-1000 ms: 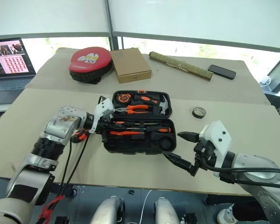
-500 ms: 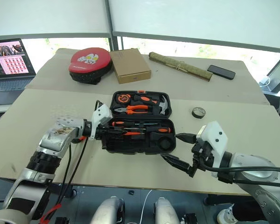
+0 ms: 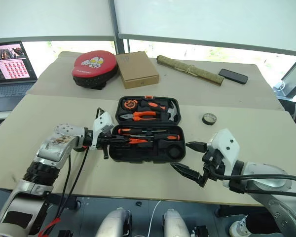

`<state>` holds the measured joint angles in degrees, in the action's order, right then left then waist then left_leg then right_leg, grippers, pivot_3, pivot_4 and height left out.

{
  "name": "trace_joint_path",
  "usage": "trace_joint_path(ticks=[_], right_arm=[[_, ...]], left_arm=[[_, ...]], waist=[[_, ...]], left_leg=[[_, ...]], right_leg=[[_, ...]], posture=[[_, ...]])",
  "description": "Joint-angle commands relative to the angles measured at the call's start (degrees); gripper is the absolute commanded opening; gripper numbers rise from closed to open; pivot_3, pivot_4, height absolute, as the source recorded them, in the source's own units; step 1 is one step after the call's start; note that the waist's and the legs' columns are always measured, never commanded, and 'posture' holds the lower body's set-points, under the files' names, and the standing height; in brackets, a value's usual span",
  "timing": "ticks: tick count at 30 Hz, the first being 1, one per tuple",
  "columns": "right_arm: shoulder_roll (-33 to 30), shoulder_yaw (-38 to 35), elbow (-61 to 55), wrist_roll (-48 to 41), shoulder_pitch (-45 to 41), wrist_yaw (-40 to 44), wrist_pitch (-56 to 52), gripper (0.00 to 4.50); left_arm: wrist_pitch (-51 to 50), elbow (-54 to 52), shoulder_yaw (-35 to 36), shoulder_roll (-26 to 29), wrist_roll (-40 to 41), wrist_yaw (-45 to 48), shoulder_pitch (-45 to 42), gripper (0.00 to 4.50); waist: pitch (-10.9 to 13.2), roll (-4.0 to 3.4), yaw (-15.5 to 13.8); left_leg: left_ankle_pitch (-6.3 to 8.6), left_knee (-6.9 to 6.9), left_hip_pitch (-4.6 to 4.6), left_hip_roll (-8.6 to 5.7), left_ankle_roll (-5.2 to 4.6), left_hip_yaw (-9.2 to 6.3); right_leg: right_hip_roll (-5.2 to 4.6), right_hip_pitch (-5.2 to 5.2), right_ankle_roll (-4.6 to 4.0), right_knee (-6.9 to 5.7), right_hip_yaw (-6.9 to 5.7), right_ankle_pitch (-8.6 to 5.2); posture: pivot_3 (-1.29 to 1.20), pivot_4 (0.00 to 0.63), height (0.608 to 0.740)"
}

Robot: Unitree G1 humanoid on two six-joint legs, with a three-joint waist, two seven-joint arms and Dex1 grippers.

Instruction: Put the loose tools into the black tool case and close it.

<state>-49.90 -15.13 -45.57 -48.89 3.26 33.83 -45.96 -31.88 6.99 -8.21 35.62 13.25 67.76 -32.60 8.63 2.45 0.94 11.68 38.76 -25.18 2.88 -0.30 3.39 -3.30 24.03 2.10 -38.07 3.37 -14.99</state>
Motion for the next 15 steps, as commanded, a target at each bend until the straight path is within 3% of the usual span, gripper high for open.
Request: trace_joint_path(ticks=[1, 4, 12, 13, 15], right_arm=[[-0.5, 0.8, 0.8, 2.0, -3.7, 1.5, 2.8, 4.50], [-0.3, 2.3, 3.8, 2.3, -7.8, 2.9, 3.0, 4.50], [-0.5, 8.9, 10.9, 5.1, -16.4, 11.8, 5.0, 4.50], [-0.4, 10.0, 11.9, 6.0, -17.4, 12.8, 5.6, 4.50], [0.0, 11.4, 13.4, 7.0, -18.9, 14.2, 6.3, 4.50]], left_arm=[[-5.8, -8.3, 10.1, 6.1, 7.4, 1.1, 2.0, 0.26], [-8.0, -12.3, 16.9, 11.3, 9.6, -0.5, 7.7, 1.01], [-8.4, -15.9, 37.6, 18.3, 9.3, -5.1, 30.7, 4.27], [-8.0, -16.6, 39.0, 18.4, 9.1, -5.5, 33.1, 4.48], [-8.3, -18.9, 40.0, 18.7, 9.0, -6.8, 35.7, 4.48]], waist=[[0.0, 0.00, 0.2], [0.0, -0.02, 0.5], [0.0, 0.01, -0.1], [0.0, 0.00, -0.2], [0.0, 0.01, -0.6]], left_leg=[[0.00, -0.02, -0.02, 0.02, 0.00, -0.02], [0.00, -0.05, 0.00, 0.05, 0.00, -0.08], [0.00, -0.09, 0.02, 0.06, 0.01, 0.02], [0.00, -0.09, 0.02, 0.07, 0.01, 0.04], [0.00, -0.09, 0.03, 0.06, 0.01, 0.07]], right_leg=[[0.02, 0.04, -0.01, 0.00, 0.03, 0.00], [0.02, 0.07, -0.01, 0.00, 0.06, 0.00], [-0.08, 0.09, -0.02, 0.03, 0.04, 0.00], [-0.10, 0.09, -0.03, 0.04, 0.04, 0.00], [-0.15, 0.08, -0.03, 0.05, 0.01, 0.00]], posture=[[0.00, 0.150, 0.740], [0.00, 0.150, 0.740], [0.00, 0.150, 0.740], [0.00, 0.150, 0.740], [0.00, 0.150, 0.740]])
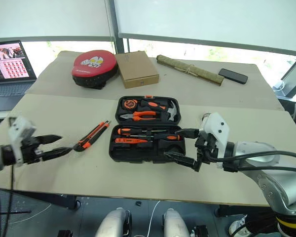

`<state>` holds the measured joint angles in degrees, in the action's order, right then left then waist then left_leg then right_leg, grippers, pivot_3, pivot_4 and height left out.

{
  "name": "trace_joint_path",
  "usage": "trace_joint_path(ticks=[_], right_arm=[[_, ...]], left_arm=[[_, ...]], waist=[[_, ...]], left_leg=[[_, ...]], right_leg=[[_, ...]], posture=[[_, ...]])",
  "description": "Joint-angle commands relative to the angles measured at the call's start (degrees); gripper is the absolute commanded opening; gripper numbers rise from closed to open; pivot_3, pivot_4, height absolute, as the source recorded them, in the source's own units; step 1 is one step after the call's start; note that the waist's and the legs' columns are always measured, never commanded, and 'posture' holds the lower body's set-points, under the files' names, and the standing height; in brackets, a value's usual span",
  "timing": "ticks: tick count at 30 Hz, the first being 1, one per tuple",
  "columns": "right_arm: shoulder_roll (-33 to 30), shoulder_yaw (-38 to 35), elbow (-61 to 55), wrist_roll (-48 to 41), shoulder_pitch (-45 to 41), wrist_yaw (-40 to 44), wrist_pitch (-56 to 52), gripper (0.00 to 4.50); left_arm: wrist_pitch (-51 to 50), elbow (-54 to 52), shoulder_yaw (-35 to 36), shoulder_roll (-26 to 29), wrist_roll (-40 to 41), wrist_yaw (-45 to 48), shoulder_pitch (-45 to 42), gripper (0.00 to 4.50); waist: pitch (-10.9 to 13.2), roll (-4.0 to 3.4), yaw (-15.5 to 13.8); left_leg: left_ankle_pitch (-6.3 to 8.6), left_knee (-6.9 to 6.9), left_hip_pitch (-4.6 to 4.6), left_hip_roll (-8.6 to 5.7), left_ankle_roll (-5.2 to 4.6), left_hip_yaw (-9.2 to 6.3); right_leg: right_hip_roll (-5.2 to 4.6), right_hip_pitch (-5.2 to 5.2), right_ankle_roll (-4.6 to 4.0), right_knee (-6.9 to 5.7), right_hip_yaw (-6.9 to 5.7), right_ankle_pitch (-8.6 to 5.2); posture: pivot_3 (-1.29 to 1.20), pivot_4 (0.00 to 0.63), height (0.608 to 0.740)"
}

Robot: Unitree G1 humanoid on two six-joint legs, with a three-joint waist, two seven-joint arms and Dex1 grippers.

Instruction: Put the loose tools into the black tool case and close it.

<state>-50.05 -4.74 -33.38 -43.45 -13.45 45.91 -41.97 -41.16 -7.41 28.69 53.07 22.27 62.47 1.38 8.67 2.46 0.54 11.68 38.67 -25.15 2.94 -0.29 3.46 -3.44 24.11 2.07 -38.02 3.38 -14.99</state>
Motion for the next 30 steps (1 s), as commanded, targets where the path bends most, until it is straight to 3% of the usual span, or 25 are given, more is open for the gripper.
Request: trace_joint_path(ticks=[1, 7, 13, 20, 24, 29, 30], right_arm=[[0.4, 1.5, 1.7, 2.0, -2.8, 2.4, 2.6, 4.50], [1.5, 1.9, 1.4, 2.9, -3.3, 2.6, 2.4, 4.50], [2.3, 0.6, -2.0, 1.6, -0.4, 0.8, 1.5, 4.50], [5.0, 0.8, -5.9, 0.8, 1.8, -3.3, 0.5, 4.50], [5.3, 0.4, -7.0, 0.3, 2.6, -4.4, 0.0, 4.50], [5.1, 0.1, -7.8, 0.2, 3.0, -5.1, -0.3, 4.50], [5.0, 0.0, -7.8, 0.2, 3.1, -5.2, -0.3, 4.50]], left_arm=[[-0.2, -5.7, 2.7, 1.3, 0.6, -2.5, 1.3, 4.48], [-9.5, -8.0, -5.8, 2.4, 3.0, -7.6, -8.2, 4.48], [-17.9, -2.3, -23.6, 3.8, -0.6, -10.5, -26.3, 4.48], [-9.4, 11.9, -40.9, 0.7, -10.9, -9.7, -37.2, 4.48], [-5.7, 19.3, -45.2, -2.3, -14.9, -9.2, -39.4, 4.48], [-4.9, 22.4, -45.1, -4.2, -15.1, -7.3, -39.8, 4.48], [-4.7, 22.3, -44.9, -4.2, -15.1, -7.1, -39.4, 3.97]], waist=[[0.0, 0.01, -0.4], [0.0, 0.03, -1.3], [0.0, 0.05, -1.1], [0.0, 0.04, -0.2], [0.0, 0.07, -0.4], [-0.1, -0.03, -0.8], [-0.1, -0.03, -0.8]], left_leg=[[0.00, 0.01, 0.00, 0.00, 0.00, 0.03], [0.00, 0.04, -0.01, -0.02, 0.00, 0.17], [0.00, 0.03, -0.04, -0.03, 0.00, 0.19], [0.00, -0.02, -0.03, -0.06, -0.01, 0.21], [0.00, 0.03, -0.08, -0.06, -0.01, 0.20], [-0.01, 0.07, -0.01, -0.09, -0.01, 0.21], [-0.01, 0.07, -0.01, -0.09, -0.01, 0.21]], right_leg=[[-0.03, -0.01, 0.00, 0.00, -0.04, 0.00], [-0.04, -0.04, -0.02, 0.02, -0.09, 0.01], [0.08, 0.00, -0.02, -0.04, -0.05, 0.01], [0.17, 0.05, -0.02, -0.03, 0.05, 0.01], [0.15, 0.03, -0.02, -0.03, 0.02, 0.01], [0.11, -0.05, -0.01, -0.04, 0.02, 0.01], [0.11, -0.06, -0.01, -0.04, 0.02, 0.01]], posture=[[0.00, 0.150, 0.740], [0.00, 0.150, 0.740], [0.00, 0.150, 0.740], [0.00, 0.150, 0.740], [0.00, 0.150, 0.740], [0.00, 0.150, 0.740], [0.00, 0.150, 0.740]])
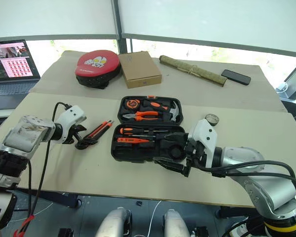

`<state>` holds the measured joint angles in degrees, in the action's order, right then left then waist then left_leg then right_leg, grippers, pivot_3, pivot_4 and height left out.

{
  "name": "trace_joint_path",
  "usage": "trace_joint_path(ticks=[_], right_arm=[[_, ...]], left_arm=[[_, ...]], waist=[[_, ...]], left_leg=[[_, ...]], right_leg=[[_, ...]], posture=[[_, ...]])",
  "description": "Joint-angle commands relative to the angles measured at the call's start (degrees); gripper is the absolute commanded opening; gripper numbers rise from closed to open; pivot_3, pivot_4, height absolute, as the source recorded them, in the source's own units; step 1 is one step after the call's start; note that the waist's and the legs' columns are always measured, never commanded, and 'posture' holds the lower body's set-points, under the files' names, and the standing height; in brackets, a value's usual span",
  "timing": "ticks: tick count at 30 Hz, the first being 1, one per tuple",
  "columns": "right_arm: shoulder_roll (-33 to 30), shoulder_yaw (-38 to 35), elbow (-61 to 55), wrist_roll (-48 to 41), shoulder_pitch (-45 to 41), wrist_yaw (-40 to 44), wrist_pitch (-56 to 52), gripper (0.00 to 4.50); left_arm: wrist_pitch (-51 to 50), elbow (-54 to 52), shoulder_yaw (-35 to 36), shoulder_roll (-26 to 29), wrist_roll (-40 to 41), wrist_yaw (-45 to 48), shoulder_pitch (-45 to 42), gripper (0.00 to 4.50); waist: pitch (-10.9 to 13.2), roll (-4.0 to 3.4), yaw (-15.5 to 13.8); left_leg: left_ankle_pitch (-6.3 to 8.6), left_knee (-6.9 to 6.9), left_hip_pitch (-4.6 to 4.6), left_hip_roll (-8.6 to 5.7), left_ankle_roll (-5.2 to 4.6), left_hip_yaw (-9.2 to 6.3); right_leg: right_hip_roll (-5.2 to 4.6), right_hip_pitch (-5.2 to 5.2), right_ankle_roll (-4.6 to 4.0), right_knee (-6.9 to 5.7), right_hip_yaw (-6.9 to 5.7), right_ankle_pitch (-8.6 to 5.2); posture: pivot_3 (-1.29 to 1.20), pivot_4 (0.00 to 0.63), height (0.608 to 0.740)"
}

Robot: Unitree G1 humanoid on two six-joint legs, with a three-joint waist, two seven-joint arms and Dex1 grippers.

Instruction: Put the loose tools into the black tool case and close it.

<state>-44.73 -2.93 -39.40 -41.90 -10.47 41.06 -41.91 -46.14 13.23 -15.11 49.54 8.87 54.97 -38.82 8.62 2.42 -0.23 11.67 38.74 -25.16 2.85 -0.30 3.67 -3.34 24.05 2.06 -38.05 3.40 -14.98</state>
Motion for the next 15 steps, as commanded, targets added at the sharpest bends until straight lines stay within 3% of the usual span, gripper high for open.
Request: trace_joint_path(ticks=[1, 7, 12, 15], right_arm=[[-0.4, -1.8, -1.8, -1.3, 0.2, -0.3, -0.4, 4.50], [-1.3, -3.0, -2.4, -1.0, 1.4, -0.5, -0.3, 4.50], [-2.4, -4.5, -3.2, -0.8, 3.9, -0.5, -0.1, 4.50], [-2.7, -4.8, -3.5, -0.8, 4.8, -0.4, 0.0, 4.50]], left_arm=[[0.3, 1.6, -0.9, -0.7, -1.8, 0.6, 1.0, 3.88], [1.3, 0.7, 6.2, 2.0, 0.3, 1.1, 1.8, 1.83], [13.5, -6.2, 12.6, 2.3, 7.7, 11.3, 0.3, 1.75], [17.1, -10.6, 11.4, 1.6, 9.5, 16.6, -1.2, 1.75]], waist=[[0.0, 0.00, -0.1], [0.0, 0.00, 0.2], [0.1, 0.19, 0.3], [0.1, 0.19, -0.2]], left_leg=[[0.00, 0.00, 0.00, 0.00, 0.00, 0.00], [0.00, 0.00, 0.00, 0.03, 0.00, 0.00], [0.00, -0.02, -0.13, 0.04, 0.00, -0.03], [0.00, 0.01, -0.15, 0.00, 0.00, 0.00]], right_leg=[[0.00, 0.00, 0.00, 0.00, 0.00, 0.00], [0.02, 0.04, 0.00, -0.01, 0.00, 0.00], [0.03, 0.15, 0.00, 0.00, -0.01, 0.01], [-0.07, 0.08, 0.02, 0.06, -0.04, 0.01]], posture=[[0.00, 0.150, 0.740], [0.00, 0.150, 0.740], [0.00, 0.150, 0.740], [0.00, 0.150, 0.740]])
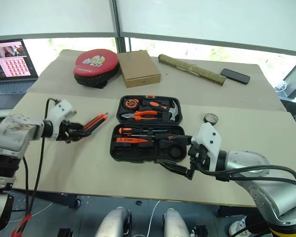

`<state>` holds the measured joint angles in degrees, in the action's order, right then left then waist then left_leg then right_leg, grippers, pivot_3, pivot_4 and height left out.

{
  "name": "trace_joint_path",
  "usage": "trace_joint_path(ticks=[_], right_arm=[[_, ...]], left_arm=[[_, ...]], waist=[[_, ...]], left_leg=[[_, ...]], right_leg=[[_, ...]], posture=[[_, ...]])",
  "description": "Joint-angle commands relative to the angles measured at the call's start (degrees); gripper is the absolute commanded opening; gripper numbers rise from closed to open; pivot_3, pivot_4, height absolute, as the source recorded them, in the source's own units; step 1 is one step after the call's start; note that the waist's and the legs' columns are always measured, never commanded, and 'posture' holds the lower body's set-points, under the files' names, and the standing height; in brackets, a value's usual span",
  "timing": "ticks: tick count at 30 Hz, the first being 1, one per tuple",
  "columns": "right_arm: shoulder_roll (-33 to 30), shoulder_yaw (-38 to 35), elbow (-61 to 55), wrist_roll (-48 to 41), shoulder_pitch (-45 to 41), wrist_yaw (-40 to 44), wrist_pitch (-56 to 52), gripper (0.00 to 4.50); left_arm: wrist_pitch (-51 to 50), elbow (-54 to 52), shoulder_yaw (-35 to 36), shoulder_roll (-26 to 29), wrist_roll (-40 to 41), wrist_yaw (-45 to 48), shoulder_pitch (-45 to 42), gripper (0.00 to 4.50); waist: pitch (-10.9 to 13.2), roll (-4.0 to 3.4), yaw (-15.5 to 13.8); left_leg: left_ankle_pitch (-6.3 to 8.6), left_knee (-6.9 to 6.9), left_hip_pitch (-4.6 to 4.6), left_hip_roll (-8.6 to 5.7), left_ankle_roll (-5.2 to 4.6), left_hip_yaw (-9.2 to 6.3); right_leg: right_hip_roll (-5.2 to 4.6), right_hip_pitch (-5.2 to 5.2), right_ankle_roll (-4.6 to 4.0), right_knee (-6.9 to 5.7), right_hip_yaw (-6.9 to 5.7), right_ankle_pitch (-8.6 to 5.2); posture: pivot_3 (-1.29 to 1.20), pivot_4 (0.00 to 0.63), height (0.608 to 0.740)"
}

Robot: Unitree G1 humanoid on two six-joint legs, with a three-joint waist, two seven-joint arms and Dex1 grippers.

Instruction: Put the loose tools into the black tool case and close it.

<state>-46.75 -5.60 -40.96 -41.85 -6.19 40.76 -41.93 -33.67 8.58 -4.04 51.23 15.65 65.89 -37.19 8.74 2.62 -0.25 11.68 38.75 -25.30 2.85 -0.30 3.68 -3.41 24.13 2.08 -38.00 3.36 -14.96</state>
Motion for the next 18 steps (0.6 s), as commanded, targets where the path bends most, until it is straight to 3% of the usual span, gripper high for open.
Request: trace_joint_path(ticks=[1, 7, 12, 18], right_arm=[[-0.7, -2.1, -2.0, -0.7, 0.8, -0.2, 0.1, 4.50], [-0.3, -1.5, -1.8, 0.0, 1.0, -1.3, -0.1, 4.50], [0.1, -2.1, -3.3, -0.4, 2.9, -3.2, -0.5, 4.50], [0.7, -2.9, -6.0, -1.0, 6.1, -5.8, -0.9, 4.50]], left_arm=[[5.8, -6.8, -1.3, -1.2, 2.3, 6.7, -4.3, 1.75], [9.9, -7.6, -13.2, -7.3, -2.4, 13.3, -8.8, 1.75], [10.4, -7.1, -22.0, -9.3, -7.2, 18.0, -9.6, 1.75], [5.2, -7.4, -26.3, -10.0, -10.5, 19.8, -10.4, 1.75]], waist=[[0.0, 0.00, -0.4], [0.0, -0.01, -0.3], [0.0, -0.01, 0.6], [0.0, -0.01, 0.7]], left_leg=[[0.00, 0.01, 0.00, -0.01, 0.00, 0.01], [-0.01, 0.08, 0.01, -0.05, -0.01, 0.02], [-0.01, -0.01, 0.01, -0.01, -0.02, -0.06], [-0.01, 0.05, 0.01, -0.02, -0.02, -0.08]], right_leg=[[-0.01, -0.01, 0.01, 0.01, 0.00, 0.01], [0.03, -0.08, 0.04, 0.02, 0.03, 0.01], [0.17, 0.01, 0.01, -0.03, 0.10, 0.00], [0.14, -0.02, 0.03, -0.03, 0.10, -0.01]], posture=[[0.00, 0.150, 0.740], [0.00, 0.150, 0.740], [0.00, 0.150, 0.740], [0.00, 0.150, 0.740]])
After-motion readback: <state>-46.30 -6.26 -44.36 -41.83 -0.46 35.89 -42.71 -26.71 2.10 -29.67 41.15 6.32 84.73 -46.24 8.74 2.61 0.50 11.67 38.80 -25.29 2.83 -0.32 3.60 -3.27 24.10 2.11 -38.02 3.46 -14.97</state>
